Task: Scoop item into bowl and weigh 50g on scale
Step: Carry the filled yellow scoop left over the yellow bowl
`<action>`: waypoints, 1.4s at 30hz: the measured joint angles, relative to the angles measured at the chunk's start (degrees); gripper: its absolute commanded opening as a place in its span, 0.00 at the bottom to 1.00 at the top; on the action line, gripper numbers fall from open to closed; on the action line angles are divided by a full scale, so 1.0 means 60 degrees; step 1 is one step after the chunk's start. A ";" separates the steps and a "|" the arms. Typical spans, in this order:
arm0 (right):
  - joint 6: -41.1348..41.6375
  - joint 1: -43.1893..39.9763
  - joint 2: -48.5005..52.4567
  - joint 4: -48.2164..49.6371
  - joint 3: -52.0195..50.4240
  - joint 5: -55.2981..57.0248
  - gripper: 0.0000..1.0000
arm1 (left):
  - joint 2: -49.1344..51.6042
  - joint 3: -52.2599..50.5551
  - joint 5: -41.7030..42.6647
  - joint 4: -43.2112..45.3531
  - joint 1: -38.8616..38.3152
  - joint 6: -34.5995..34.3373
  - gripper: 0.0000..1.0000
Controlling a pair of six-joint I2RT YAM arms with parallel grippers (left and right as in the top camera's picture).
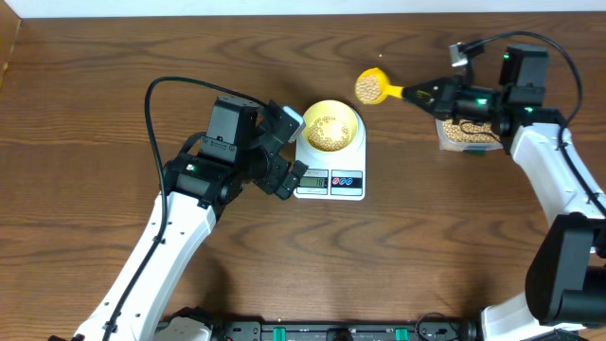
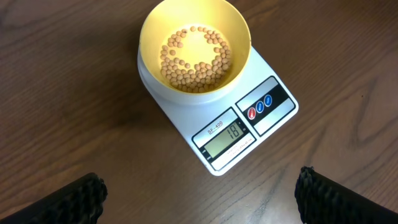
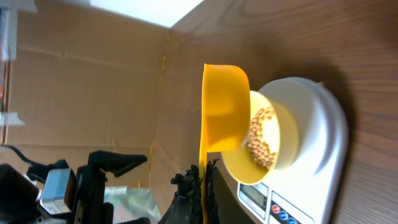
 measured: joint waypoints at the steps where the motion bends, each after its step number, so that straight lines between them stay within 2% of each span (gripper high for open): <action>1: 0.0011 0.0069 0.0000 0.0018 0.0000 0.0004 0.01 | 0.0000 0.0000 0.0000 0.0004 0.0000 0.0000 0.99; 23: -0.0160 0.1792 0.0000 0.0226 -0.0004 0.1464 0.01 | 0.0000 0.0000 0.0000 0.0004 0.0000 0.0000 0.99; 32: -0.1581 0.1912 0.0000 0.0164 -0.0004 0.1785 0.01 | 0.0000 0.0000 0.0000 0.0004 0.0000 0.0000 0.99; 42: -0.3810 0.2259 0.0000 -0.0109 -0.0004 0.2412 0.01 | 0.0000 0.0000 0.0000 0.0000 0.0000 0.0000 0.99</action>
